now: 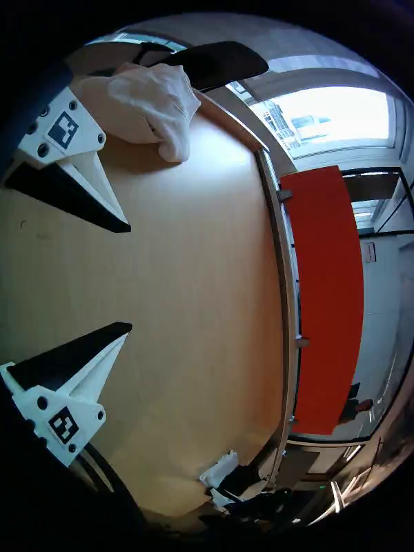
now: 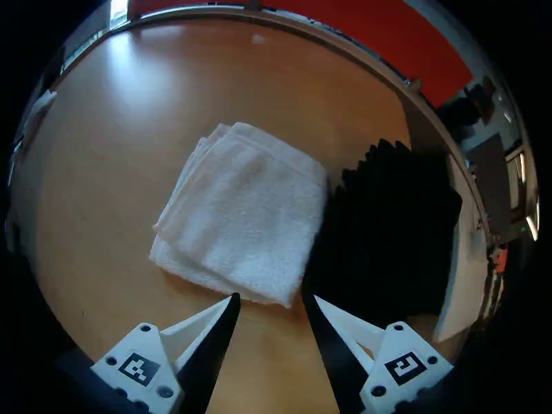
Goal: Fold towel
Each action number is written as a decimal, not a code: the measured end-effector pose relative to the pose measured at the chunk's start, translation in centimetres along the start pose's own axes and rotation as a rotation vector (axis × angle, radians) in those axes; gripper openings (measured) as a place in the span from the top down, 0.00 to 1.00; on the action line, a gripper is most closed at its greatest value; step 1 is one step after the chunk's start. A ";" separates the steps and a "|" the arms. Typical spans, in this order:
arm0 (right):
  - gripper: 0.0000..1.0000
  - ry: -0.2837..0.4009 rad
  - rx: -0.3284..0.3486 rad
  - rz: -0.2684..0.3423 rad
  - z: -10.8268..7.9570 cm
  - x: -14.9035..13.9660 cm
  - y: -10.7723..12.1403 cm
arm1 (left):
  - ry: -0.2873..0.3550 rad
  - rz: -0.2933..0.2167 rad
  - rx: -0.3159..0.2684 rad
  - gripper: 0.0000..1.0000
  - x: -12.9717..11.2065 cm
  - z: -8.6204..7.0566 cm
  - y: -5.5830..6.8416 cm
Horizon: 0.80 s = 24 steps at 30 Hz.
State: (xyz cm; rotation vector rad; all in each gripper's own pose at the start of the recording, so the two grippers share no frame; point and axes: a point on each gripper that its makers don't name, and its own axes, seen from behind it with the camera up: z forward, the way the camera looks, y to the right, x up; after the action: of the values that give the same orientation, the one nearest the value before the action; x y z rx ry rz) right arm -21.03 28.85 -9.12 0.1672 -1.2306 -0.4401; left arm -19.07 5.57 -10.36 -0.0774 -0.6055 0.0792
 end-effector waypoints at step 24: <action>0.27 0.097 0.108 -0.027 -0.1 4.1 -6.8 | 0.009 -0.007 0.002 0.03 -0.2 -0.3 -0.6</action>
State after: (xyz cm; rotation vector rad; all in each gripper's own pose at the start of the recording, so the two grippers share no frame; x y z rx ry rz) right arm -21.43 20.98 -7.98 0.2945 -1.1579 -0.3847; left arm -19.02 4.93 -10.69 -0.0735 -0.5971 0.0724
